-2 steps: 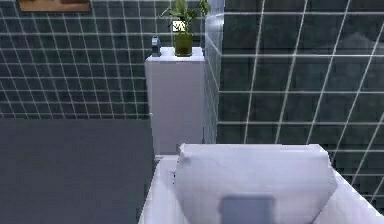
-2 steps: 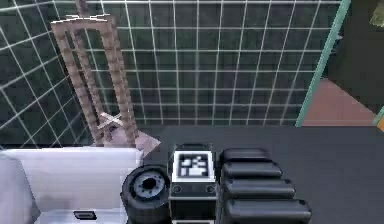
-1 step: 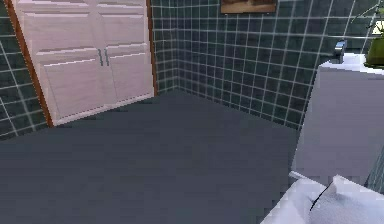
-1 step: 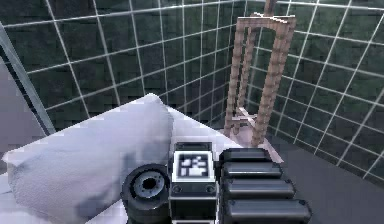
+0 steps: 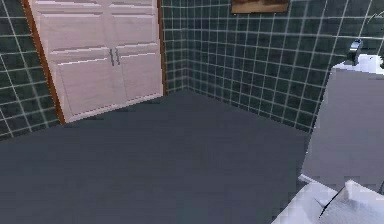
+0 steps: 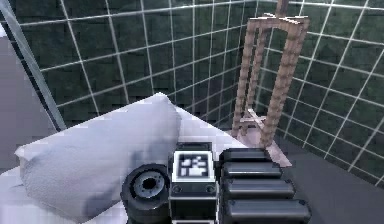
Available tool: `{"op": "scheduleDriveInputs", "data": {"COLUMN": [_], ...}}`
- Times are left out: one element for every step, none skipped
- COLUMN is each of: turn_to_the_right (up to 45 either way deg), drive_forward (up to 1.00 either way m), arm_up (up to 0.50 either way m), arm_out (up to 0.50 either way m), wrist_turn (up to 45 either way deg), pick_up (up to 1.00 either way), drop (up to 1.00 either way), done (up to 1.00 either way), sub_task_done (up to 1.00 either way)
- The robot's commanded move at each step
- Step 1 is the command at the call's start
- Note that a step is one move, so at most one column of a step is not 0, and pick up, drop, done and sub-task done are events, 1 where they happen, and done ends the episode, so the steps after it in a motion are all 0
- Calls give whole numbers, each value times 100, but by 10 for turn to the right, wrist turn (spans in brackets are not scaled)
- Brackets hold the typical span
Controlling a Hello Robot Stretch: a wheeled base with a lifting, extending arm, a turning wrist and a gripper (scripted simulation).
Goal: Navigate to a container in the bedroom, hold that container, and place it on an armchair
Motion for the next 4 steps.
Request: {"op": "scheduleDriveInputs", "data": {"turn_to_the_right": [0,0,0,0], "drive_forward": [0,0,0,0], "arm_up": [0,0,0,0], "arm_out": [32,0,0,0], "wrist_turn": [0,450,450,120], "pick_up": [0,0,0,0], "drop": [0,0,0,0], "done": [0,0,0,0], "sub_task_done": [0,0,0,0]}}
